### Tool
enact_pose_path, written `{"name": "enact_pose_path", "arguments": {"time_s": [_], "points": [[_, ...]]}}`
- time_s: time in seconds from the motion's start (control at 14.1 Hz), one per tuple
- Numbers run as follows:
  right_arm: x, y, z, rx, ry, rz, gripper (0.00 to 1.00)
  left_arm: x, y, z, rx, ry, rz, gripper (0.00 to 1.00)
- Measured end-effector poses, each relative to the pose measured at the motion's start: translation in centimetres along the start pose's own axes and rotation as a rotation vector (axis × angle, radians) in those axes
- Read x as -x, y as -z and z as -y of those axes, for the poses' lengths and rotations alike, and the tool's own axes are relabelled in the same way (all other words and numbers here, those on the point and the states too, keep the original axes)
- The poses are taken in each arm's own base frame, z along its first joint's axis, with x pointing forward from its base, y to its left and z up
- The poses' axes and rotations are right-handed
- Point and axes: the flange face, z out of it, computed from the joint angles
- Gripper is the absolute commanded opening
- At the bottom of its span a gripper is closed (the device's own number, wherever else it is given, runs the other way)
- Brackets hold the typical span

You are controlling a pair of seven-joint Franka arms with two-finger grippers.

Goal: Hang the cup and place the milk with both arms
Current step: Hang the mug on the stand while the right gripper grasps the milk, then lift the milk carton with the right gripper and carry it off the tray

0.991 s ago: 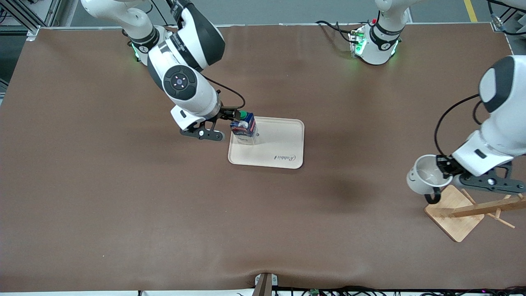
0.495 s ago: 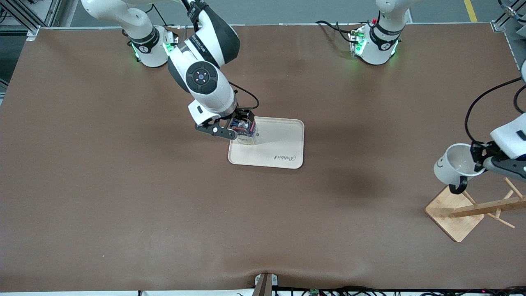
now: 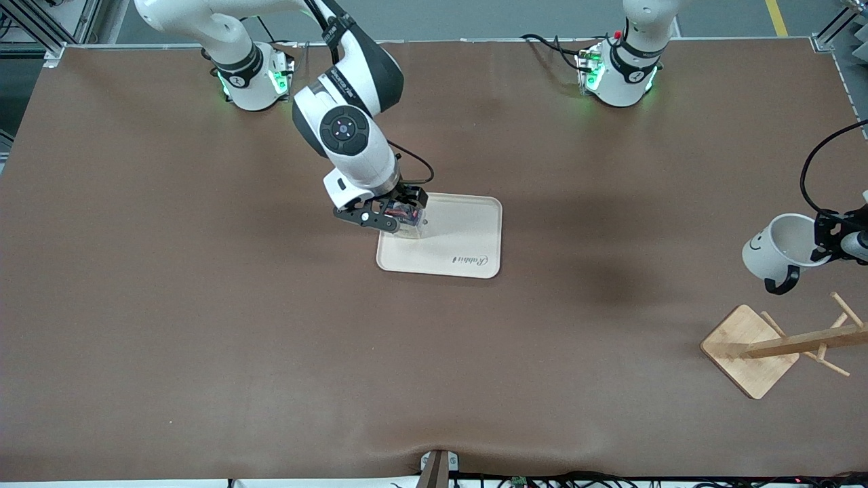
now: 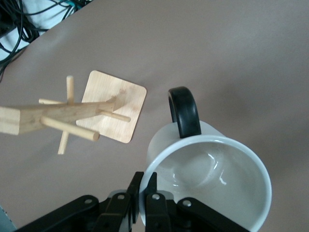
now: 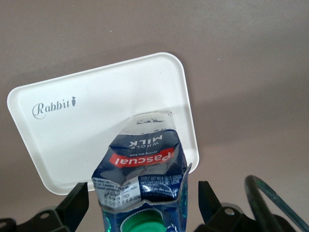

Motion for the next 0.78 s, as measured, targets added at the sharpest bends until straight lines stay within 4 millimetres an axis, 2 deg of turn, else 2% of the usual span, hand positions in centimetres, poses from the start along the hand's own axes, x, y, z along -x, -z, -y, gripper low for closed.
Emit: {"name": "enact_pose_path", "arguments": {"time_s": [0.07, 0.21, 0.28, 0.42, 0.57, 0.64, 0.71, 0.78], "points": [[0.0, 0.0, 0.0, 0.001, -0.027, 0.0, 0.4, 0.4, -0.2, 0.4, 0.002, 0.0, 0.003, 0.0], [-0.2, 0.0, -0.1, 0.001, -0.089, -0.001, 0.46, 1.2, -0.4, 1.3, 0.004, 0.009, 0.005, 0.0], [-0.2, 0.1, -0.2, -0.001, -0.107, -0.002, 0.41, 1.5, -0.6, 1.7, 0.005, 0.013, 0.004, 0.0], [-0.2, 0.2, -0.2, -0.001, -0.122, -0.003, 0.37, 1.7, -0.9, 2.6, 0.011, 0.026, -0.017, 0.0], [-0.3, 0.3, -0.2, 0.0, -0.129, -0.002, 0.09, 2.0, -1.5, 3.9, 0.027, 0.039, -0.036, 0.0], [-0.3, 0.5, -0.4, 0.013, -0.137, 0.009, 0.0, 2.2, -2.0, 4.6, 0.035, 0.043, -0.041, 0.0], [-0.4, 1.2, -0.6, 0.039, -0.152, 0.041, 0.0, 2.2, -2.3, 5.2, 0.038, 0.046, -0.049, 0.0], [-0.6, 2.9, -0.8, 0.057, -0.175, 0.091, 0.0, 2.0, -2.5, 5.6, 0.038, 0.049, -0.06, 0.0]]}}
